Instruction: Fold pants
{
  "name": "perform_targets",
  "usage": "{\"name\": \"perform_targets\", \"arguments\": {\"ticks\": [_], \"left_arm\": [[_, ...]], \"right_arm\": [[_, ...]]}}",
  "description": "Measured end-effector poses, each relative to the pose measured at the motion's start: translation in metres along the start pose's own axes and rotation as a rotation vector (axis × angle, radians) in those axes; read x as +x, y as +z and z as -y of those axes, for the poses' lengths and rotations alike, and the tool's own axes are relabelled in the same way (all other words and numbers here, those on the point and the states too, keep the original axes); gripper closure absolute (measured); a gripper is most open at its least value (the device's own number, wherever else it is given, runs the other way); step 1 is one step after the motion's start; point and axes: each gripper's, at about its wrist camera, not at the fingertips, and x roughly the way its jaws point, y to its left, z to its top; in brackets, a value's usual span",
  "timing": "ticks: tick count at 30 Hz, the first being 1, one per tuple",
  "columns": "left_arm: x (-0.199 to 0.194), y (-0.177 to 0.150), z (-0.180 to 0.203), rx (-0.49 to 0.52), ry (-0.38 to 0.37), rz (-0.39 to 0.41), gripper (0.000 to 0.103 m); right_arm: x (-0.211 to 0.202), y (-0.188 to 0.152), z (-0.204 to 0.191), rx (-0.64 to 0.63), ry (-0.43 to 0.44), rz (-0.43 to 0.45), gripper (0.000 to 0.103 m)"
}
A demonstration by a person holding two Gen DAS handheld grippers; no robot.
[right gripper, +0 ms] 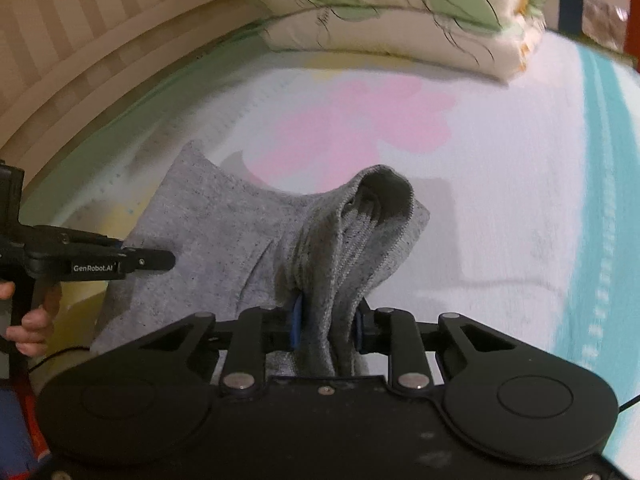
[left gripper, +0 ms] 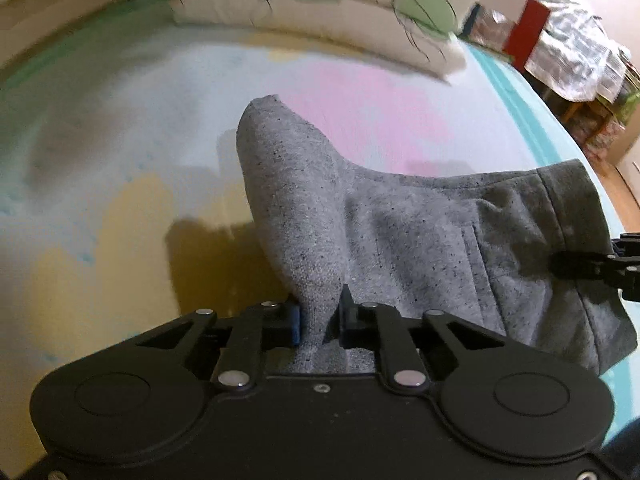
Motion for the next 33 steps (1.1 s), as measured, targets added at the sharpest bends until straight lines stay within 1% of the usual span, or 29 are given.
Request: {"name": "perform_targets", "arguments": {"ticks": [2,4,9,12,14,15,16,17,18,19,21,22,23,26,28,30,33], "left_arm": [[-0.006,0.012,-0.01,-0.011,0.023,0.031,0.082],[-0.009,0.026,-0.023,-0.026,0.042,0.043,0.082],[-0.012,0.062,-0.061,-0.05,0.107,0.077,0.082],[-0.005,0.076,-0.081,-0.061,0.144,0.079,0.082],[0.004,0.08,-0.093,-0.086,0.155,0.061,0.081],[0.012,0.081,-0.101,-0.101,0.164,0.044,0.078],[0.019,0.082,-0.108,-0.112,0.181,0.026,0.066],[0.027,0.081,-0.115,-0.125,0.217,0.003,0.063],[0.033,0.079,-0.121,-0.14,0.262,-0.011,0.061],[0.037,0.076,-0.123,-0.15,0.306,-0.008,0.064],[0.038,0.071,-0.127,-0.146,0.363,0.007,0.064],[0.037,0.07,-0.128,-0.144,0.367,0.009,0.063],[0.035,0.07,-0.128,-0.149,0.362,0.011,0.063],[0.025,0.071,-0.126,-0.169,0.336,0.032,0.06],[0.02,0.071,-0.117,-0.156,0.339,0.047,0.054],[0.013,0.069,-0.106,-0.136,0.349,0.062,0.053],[0.002,0.066,-0.09,-0.112,0.34,0.07,0.053]], "right_arm": [[0.002,0.012,-0.006,0.002,0.011,0.015,0.079],[0.009,0.025,-0.015,0.004,0.012,0.036,0.079],[0.038,0.062,-0.036,0.012,0.035,0.075,0.079],[0.059,0.081,-0.045,0.034,0.053,0.078,0.079],[0.076,0.094,-0.052,0.042,0.05,0.073,0.079],[0.083,0.098,-0.056,0.049,0.048,0.069,0.079],[0.091,0.1,-0.058,0.053,0.042,0.064,0.078],[0.098,0.102,-0.059,0.058,0.025,0.058,0.077],[0.108,0.103,-0.06,0.067,-0.017,0.045,0.073],[0.117,0.105,-0.061,0.078,-0.067,0.029,0.069],[0.129,0.107,-0.068,0.093,-0.197,0.02,0.069],[0.129,0.107,-0.067,0.097,-0.22,0.03,0.069],[0.127,0.106,-0.065,0.109,-0.222,0.042,0.069],[0.114,0.101,-0.065,0.144,-0.205,0.078,0.069],[0.103,0.097,-0.069,0.147,-0.198,0.104,0.069],[0.092,0.092,-0.074,0.14,-0.193,0.138,0.069],[0.079,0.087,-0.079,0.141,-0.164,0.159,0.069]]}}
